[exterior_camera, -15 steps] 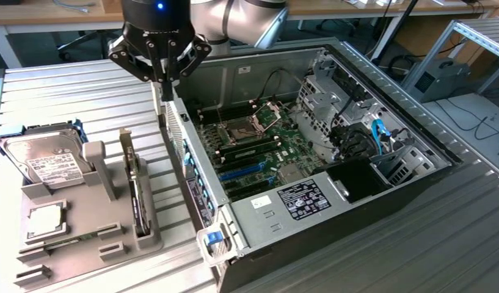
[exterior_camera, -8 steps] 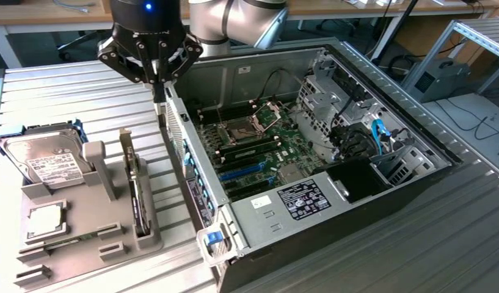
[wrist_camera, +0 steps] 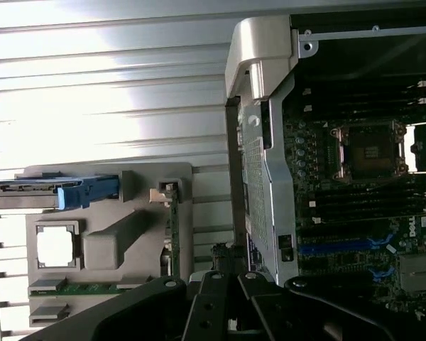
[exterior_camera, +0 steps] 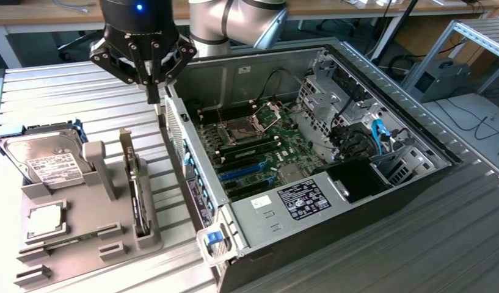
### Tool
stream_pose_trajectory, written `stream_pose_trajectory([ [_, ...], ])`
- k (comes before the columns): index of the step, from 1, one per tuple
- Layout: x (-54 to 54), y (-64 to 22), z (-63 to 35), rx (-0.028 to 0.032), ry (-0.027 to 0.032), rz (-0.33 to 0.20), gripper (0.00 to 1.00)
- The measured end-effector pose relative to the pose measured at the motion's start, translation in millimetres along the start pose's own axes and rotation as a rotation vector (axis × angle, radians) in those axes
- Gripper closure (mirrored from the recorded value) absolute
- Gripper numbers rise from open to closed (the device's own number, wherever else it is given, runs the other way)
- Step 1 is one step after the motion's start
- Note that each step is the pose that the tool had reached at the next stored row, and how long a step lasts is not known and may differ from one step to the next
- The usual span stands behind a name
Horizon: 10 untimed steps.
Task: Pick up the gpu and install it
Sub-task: 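Reach for the gpu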
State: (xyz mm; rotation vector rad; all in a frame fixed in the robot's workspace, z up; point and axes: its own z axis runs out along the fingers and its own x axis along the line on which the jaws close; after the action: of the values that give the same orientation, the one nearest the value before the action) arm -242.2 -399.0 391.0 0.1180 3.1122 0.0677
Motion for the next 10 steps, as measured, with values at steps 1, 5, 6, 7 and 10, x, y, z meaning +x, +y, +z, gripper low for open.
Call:
stream_pose_trajectory([
  [1, 1.8, -0.1, 0.0, 0.0000, 0.0000, 0.000, 0.89],
  [5, 9.9, -0.7, -0.1, 0.0000, 0.0000, 0.000, 0.89],
  [6, 11.8, -0.9, -0.2, 0.0000, 0.0000, 0.000, 0.89],
  [7, 13.8, -1.0, -0.2, 0.0000, 0.0001, 0.000, 0.89],
  [10, 20.6, -1.6, -0.3, 0.0000, 0.0000, 0.000, 0.89],
])
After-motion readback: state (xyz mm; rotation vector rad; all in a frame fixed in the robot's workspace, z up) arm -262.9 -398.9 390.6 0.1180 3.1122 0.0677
